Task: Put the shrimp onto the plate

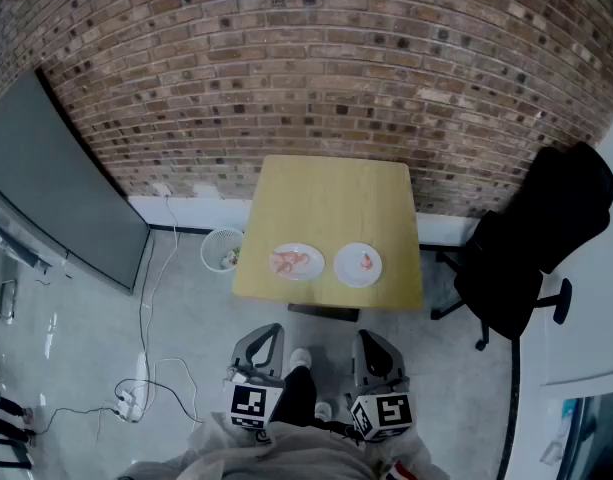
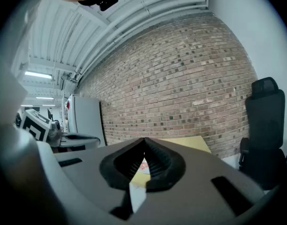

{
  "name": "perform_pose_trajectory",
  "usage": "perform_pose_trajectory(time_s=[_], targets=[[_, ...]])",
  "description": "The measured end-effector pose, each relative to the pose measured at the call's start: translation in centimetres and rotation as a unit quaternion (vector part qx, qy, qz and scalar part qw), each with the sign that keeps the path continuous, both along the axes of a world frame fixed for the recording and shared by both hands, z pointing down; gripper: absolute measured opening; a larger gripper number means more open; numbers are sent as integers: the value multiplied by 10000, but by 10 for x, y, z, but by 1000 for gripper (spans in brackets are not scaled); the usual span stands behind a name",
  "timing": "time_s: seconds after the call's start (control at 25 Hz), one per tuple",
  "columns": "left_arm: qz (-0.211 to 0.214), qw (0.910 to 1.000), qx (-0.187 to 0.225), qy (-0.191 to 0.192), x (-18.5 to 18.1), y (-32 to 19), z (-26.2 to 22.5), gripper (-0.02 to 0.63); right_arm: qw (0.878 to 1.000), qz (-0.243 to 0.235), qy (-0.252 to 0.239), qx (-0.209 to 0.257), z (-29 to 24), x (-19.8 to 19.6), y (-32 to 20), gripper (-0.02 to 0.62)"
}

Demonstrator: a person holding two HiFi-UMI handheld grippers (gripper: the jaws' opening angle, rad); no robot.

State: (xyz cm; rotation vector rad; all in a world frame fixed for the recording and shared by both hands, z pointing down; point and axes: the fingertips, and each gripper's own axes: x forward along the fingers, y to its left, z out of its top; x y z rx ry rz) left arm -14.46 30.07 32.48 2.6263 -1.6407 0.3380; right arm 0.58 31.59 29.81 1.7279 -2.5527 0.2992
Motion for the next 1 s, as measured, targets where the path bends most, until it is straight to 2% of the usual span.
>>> perform_pose_trajectory(time_s=[0.56,1.0], targets=[[310,9992,-249,91,-21,-162,22,9,9991,239,158,-328,14,-30,-154,23],[438,9975,-536,119,-31,-217,46,9,9969,468,287,-571,27,-38,-206,23]])
